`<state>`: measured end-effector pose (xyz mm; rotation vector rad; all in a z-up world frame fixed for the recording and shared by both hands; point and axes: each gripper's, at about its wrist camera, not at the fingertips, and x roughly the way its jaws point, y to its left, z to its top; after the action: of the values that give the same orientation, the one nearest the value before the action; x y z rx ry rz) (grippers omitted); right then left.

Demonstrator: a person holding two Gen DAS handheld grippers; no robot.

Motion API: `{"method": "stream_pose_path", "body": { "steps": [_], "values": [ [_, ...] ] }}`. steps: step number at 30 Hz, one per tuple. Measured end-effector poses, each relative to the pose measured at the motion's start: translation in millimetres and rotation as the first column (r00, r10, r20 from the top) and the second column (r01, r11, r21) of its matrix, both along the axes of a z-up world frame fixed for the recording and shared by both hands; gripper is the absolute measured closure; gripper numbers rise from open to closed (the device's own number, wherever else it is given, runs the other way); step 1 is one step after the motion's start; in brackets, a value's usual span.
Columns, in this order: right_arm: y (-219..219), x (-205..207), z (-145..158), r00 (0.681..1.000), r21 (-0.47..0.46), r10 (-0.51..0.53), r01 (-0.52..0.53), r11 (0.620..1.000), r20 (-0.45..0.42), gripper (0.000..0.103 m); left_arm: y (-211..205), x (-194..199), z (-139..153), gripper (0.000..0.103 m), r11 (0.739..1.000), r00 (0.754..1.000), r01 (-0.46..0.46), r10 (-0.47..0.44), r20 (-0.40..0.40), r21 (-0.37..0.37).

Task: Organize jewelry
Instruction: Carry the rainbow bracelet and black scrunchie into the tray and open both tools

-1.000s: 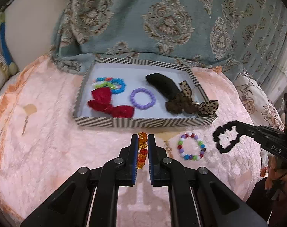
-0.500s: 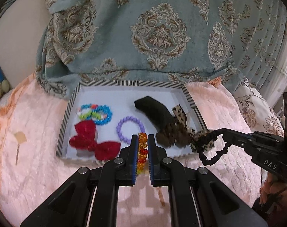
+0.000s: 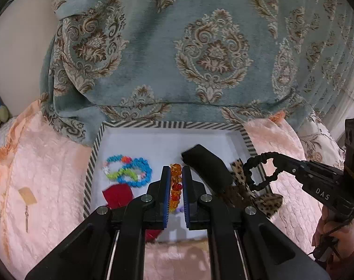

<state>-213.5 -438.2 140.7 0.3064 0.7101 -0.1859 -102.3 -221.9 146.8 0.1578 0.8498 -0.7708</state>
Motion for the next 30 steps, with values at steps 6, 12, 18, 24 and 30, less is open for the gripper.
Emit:
{"method": "stream_pose_path", "body": {
  "steps": [6,12,18,24,30],
  "values": [
    [-18.2,29.7,-3.3,0.999,0.011,-0.031,0.031,0.999,0.013,0.097,-12.6,18.8,-8.3,0.103,1.000,1.000,-0.011,0.011,-0.010,0.007],
    [-40.5,56.4,-18.1,0.997,0.086,-0.080,0.080,0.993,-0.008,0.097,-27.3,34.3,-29.1,0.103,1.000,0.998,-0.013,0.014,-0.056,0.023],
    [-47.7,71.5,-31.0,0.995,0.091,-0.099,0.101,0.991,-0.035,0.097,-35.6,39.8,-41.6,0.103,0.999,0.999,-0.013,0.015,-0.048,0.048],
    [-53.5,85.2,-49.8,0.987,0.062,-0.124,0.131,0.989,-0.105,0.097,-32.0,48.1,-60.8,0.103,0.994,0.998,-0.047,0.051,-0.041,0.095],
    [-49.5,95.5,-62.9,0.978,0.012,-0.129,0.133,0.991,-0.162,0.097,-25.5,52.6,-76.9,0.103,0.988,0.996,-0.076,0.080,-0.024,0.136]
  ]
}}
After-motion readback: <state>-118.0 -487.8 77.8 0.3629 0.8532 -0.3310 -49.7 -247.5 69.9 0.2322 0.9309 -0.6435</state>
